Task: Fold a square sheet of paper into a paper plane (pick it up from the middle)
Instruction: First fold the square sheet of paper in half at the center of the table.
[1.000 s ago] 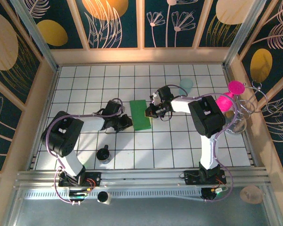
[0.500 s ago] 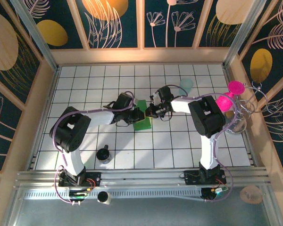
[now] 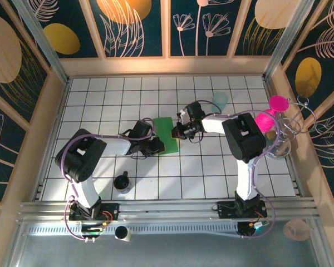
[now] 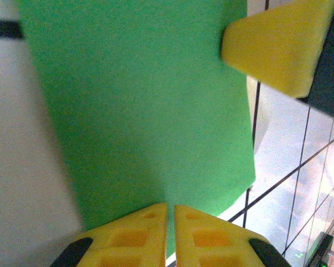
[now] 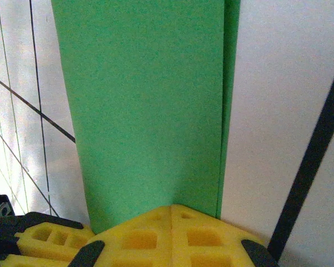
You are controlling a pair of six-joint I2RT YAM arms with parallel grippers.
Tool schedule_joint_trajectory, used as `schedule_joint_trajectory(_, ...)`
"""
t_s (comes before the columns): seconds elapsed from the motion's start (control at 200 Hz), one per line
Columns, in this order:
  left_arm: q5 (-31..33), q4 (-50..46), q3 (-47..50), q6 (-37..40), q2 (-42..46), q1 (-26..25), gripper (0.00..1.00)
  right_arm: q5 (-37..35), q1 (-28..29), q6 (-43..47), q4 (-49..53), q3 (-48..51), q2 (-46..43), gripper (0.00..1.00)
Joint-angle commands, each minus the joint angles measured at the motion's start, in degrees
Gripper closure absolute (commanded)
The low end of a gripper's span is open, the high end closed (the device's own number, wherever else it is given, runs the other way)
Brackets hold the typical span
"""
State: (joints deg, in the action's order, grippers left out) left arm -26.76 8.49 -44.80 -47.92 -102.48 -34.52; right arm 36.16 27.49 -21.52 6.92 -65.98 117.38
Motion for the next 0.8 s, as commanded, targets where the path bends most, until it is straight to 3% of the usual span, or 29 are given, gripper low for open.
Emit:
schedule_joint_trajectory(0.0, 2.76, -10.60, 5.21, 1.59, 1.33, -0.10, 0.86, -17.09, -0.32, 0.78, 10.77, 4.91, 9.01, 1.00)
schedule_joint_trajectory(0.395, 8.53, -17.02, -2.59, 6.51, 11.62, 0.06, 0.83, -14.18, 1.30, -2.08, 8.88, 2.22, 4.79, 1.00)
schedule_joint_trajectory(0.616, 11.62, -6.45, -2.27, -0.16, 14.02, 0.05, 0.76, -7.40, 2.65, -9.92, 1.02, -2.16, -6.09, 0.90)
schedule_joint_trajectory(0.791, 12.69, 7.06, 1.73, -6.57, 14.37, 0.00, 0.69, -11.11, 2.53, -15.22, -6.72, 3.56, -16.10, 0.72)
